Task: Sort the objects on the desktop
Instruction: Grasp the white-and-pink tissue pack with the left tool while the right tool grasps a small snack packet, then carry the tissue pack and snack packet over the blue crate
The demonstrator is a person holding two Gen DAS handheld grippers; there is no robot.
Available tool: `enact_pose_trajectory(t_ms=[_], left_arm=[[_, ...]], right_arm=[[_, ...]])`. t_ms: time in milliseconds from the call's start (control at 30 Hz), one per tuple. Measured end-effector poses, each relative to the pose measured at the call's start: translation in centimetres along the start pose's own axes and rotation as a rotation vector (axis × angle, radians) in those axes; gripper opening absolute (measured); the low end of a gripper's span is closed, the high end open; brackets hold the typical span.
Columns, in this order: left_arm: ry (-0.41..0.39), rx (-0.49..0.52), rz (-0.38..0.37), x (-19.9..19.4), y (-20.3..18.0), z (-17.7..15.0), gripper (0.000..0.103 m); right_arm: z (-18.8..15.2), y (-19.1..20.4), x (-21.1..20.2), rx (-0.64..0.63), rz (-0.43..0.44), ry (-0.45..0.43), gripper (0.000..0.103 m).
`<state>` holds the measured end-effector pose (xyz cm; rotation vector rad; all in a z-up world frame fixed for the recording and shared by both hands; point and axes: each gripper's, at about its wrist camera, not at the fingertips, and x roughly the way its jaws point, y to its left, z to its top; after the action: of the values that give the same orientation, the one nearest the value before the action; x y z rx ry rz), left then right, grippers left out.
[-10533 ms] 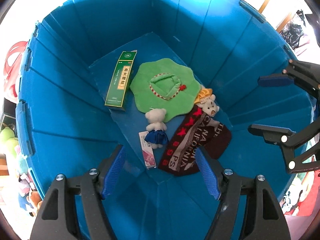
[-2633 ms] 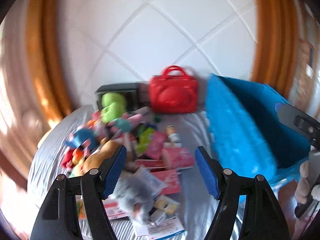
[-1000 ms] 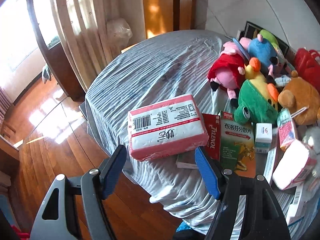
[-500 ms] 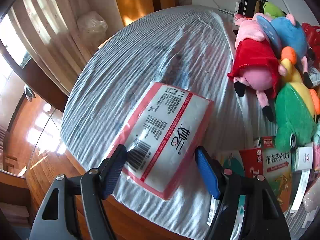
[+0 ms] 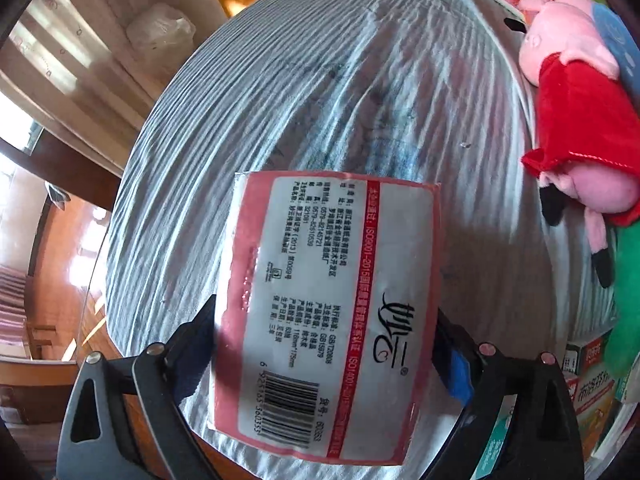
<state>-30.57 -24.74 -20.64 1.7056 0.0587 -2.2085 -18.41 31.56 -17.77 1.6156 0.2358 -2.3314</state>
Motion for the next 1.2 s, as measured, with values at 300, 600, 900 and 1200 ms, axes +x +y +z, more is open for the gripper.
enact_pose_trajectory(t_ms=[300,600,900,1200], left_arm=[[-0.060,-0.077,-0.042,-3.2,0.6,-2.4,0.087],[-0.220,-0.123,-0.052,-11.7,-0.2,-5.8,0.087],[-0.393,-0.089,-0.079,-21.6,-7.0,-10.6,0.087],[-0.559,0.104,-0.201,-31.0,-20.1,-12.5,0.087]], right_arm=[[1.8,2.9,2.0,-0.123,0.053,0.025,0.069],[1.6,3.4,2.3,-0.145,0.098,0.023,0.024],[1.8,1.0,-6.9,-0.069,0.107,-0.194,0.012],[1.8,-1.9,-22.2,-0.029,0.063,-0.557,0.012]])
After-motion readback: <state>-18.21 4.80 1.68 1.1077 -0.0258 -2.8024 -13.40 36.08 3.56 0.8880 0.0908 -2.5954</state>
